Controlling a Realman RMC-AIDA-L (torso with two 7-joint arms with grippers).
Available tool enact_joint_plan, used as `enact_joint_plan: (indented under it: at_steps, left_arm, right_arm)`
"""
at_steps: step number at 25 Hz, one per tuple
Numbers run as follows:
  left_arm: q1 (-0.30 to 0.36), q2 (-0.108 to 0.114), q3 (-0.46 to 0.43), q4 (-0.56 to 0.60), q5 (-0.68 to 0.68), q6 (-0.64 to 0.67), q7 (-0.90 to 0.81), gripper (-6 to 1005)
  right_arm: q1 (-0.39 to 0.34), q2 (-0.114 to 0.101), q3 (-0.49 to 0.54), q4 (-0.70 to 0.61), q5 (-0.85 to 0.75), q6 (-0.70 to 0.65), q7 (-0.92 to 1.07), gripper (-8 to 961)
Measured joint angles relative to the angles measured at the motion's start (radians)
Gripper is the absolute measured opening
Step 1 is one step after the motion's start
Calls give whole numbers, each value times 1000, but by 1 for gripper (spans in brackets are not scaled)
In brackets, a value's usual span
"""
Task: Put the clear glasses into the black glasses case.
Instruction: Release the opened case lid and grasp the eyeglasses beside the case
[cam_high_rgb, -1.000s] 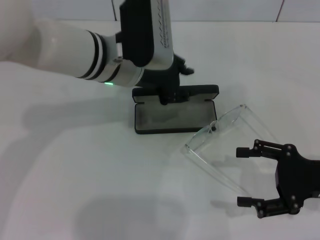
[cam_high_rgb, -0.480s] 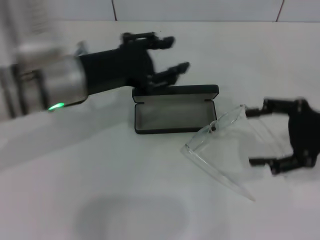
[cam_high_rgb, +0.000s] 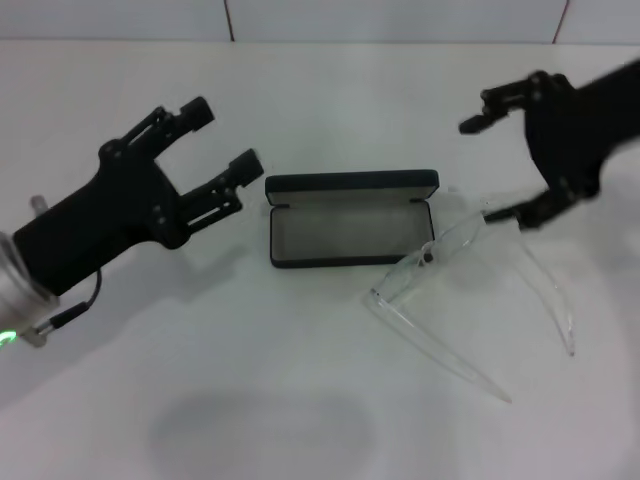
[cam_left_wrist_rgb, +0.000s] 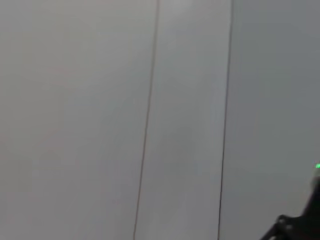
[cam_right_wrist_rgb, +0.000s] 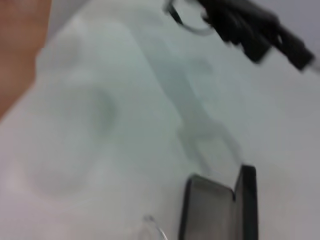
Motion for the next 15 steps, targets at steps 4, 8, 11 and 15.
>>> enact_joint_plan:
  at_steps: [4,8,11,15]
  left_arm:
    - [-15,1,-30,-80,1,53,51,774]
    - [-13,1,-30,-98,0,57,67,847]
    - [-15,0,-30,-101,2,58,68,847]
    - [-18,-2,-30,-102,2,59,68,847]
  right_arm:
    - [127,1,-63,109,-118,6,63,881]
    - [178,6,-172,194,-173,59,98,881]
    - [190,9,-253,227,-195,106,120,881]
    - [199,12,-319,258,-197,138,136,881]
